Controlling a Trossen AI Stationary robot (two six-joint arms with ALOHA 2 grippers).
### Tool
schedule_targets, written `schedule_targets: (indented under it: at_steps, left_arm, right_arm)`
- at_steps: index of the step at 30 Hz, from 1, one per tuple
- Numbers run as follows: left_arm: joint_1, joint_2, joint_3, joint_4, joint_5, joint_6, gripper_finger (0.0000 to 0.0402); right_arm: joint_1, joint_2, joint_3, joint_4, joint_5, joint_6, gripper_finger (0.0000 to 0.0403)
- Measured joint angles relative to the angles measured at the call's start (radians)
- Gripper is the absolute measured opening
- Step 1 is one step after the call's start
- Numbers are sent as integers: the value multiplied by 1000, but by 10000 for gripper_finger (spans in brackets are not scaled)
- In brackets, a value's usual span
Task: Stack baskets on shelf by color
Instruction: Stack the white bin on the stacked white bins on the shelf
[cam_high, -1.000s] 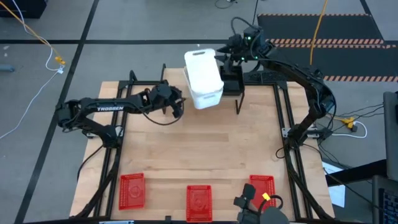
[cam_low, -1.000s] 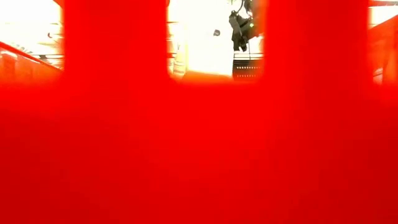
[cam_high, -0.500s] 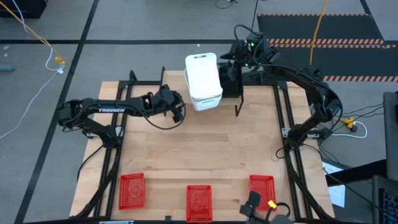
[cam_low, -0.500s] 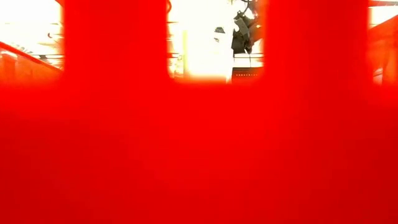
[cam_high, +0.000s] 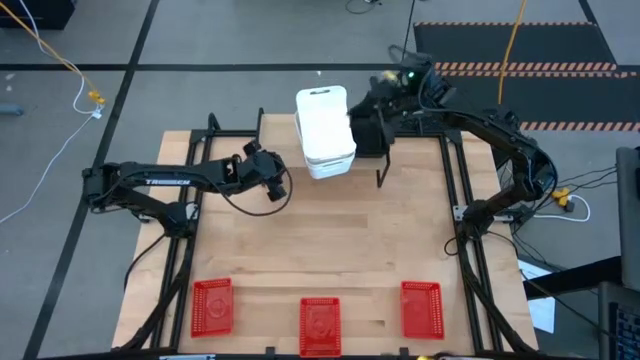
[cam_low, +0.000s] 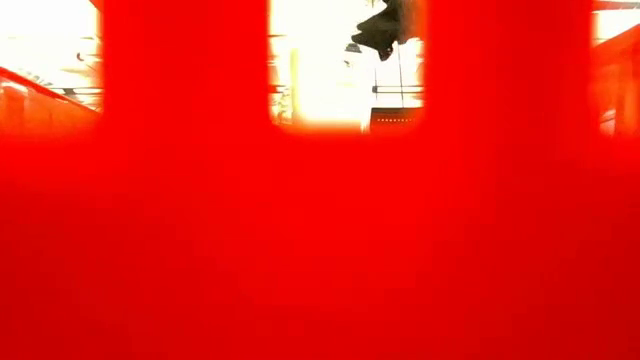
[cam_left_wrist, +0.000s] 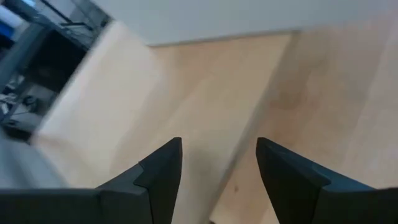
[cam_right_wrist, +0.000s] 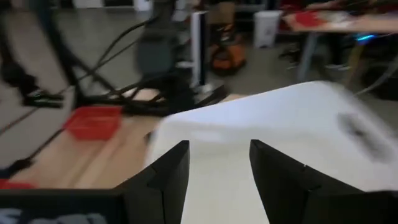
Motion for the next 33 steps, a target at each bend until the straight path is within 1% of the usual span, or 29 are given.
schedule_targets:
  at_steps: [1, 2, 7, 9, 13, 19, 24, 33]
  left_arm:
    - [-1, -19, 0, -11, -12, -11, 207]
    - [-1, -37, 0, -20, -22, -24, 207]
    - [-16, -122, 1, -82, -29, -110, 207]
    - [-32, -146, 1, -121, -26, -130, 207]
    - [-72, -166, 2, -136, -29, -153, 207]
    - [-120, -167, 2, -130, -67, -184, 207]
    - [-154, -168, 2, -130, -75, -198, 207]
    - [-164, -168, 2, -131, -98, -197, 207]
  right_arm:
    - [25, 0, 0, -27, 2, -24, 164]
    - [56, 1, 0, -53, 29, -55, 164]
    - [207, 2, 0, -160, 317, -216, 164]
    - [246, 2, -1, -177, 341, -237, 164]
    - [313, 2, -1, -173, 398, -249, 164]
    - [351, 6, -1, -158, 598, -268, 157]
    - [351, 10, -1, -184, 599, -268, 126]
    - [350, 10, -1, -203, 598, -269, 48]
